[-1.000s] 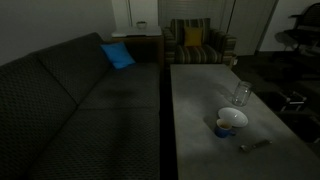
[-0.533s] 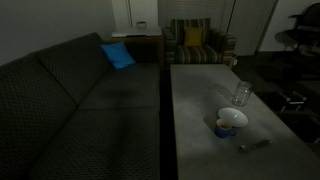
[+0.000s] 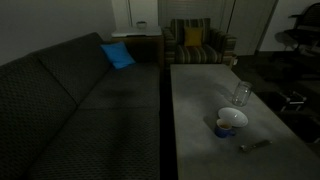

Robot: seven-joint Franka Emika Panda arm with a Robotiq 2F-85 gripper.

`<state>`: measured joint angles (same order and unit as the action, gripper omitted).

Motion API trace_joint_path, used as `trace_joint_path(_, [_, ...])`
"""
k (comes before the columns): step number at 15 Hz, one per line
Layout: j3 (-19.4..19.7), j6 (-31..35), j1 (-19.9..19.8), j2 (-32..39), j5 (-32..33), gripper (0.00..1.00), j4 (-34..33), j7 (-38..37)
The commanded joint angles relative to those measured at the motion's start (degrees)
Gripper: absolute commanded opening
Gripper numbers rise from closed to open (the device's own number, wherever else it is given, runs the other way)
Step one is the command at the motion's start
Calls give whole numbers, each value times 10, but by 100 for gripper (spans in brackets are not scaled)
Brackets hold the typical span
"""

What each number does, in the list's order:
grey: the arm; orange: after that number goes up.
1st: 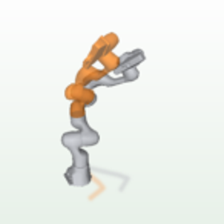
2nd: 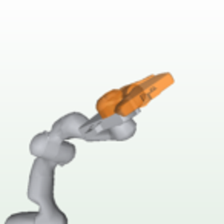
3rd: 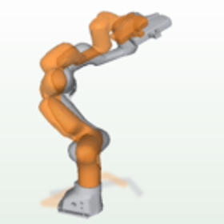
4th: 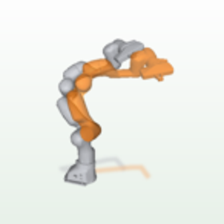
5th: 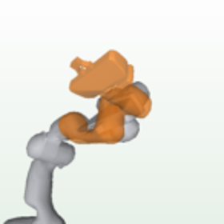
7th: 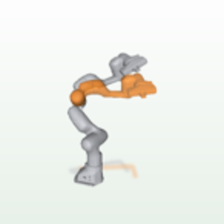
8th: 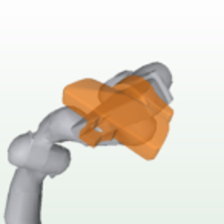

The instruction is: Put the blue mug in the white bowl

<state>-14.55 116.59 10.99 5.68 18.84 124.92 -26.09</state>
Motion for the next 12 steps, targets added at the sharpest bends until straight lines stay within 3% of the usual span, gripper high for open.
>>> trace_joint_path(1, [30,38,0,69,-4,100,-18,40])
trace_joint_path(4, [51,62,-7,128,-23,100,-36,108])
trace_joint_path(5, [55,52,11,89,-10,100,-11,65])
trace_joint_path(12, [60,54,17,96,-10,100,-18,68])
